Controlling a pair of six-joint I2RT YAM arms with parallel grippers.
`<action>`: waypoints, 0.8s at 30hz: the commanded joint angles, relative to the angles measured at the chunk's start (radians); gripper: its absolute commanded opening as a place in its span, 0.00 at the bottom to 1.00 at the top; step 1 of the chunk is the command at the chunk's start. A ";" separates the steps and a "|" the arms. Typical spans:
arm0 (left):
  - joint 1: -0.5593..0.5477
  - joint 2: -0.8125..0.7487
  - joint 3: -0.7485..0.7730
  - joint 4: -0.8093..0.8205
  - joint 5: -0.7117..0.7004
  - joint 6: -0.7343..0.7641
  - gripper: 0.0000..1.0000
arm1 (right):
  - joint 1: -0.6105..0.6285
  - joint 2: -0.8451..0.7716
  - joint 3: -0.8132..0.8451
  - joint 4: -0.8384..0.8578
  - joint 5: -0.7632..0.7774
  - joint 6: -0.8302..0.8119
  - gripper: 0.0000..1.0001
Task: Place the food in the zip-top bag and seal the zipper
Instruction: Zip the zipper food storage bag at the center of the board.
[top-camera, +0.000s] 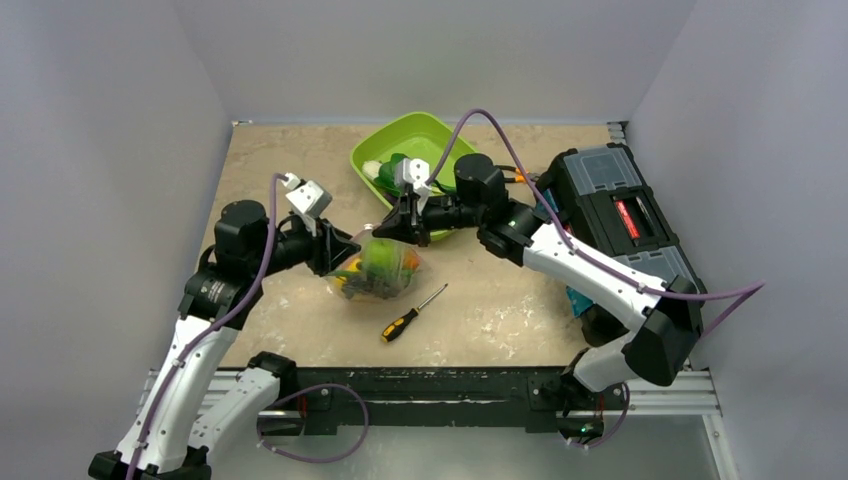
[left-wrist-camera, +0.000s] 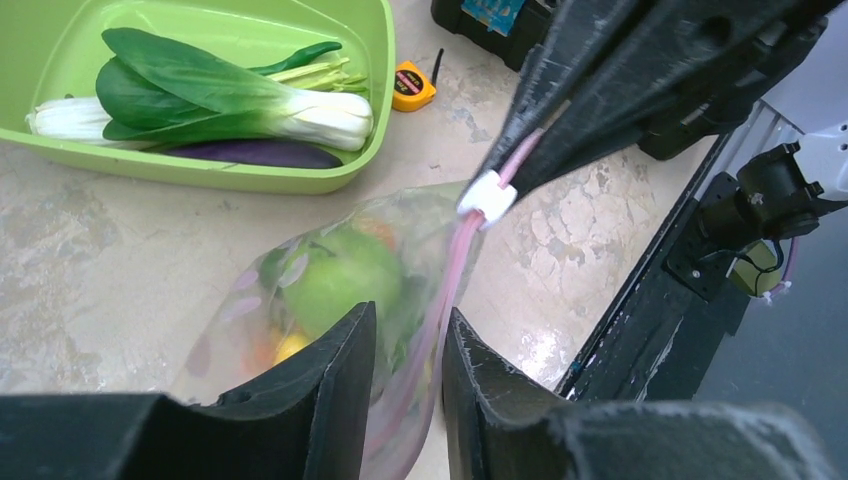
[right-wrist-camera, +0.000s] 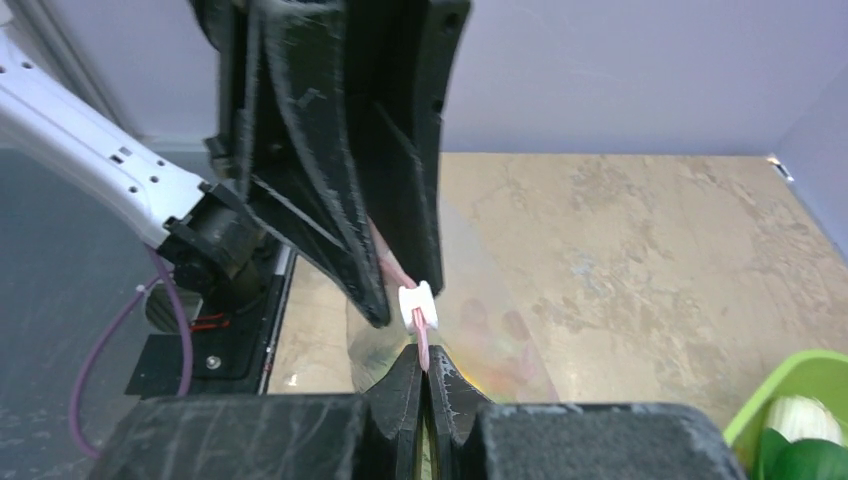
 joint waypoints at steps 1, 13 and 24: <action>0.000 0.014 0.037 0.038 -0.014 -0.013 0.26 | 0.008 -0.031 0.016 0.069 -0.074 0.012 0.00; 0.009 -0.006 0.030 0.067 -0.009 -0.029 0.00 | 0.111 0.009 0.231 -0.357 0.286 -0.192 0.53; 0.009 -0.015 0.022 0.073 0.005 -0.029 0.00 | 0.171 0.074 0.366 -0.430 0.486 -0.242 0.56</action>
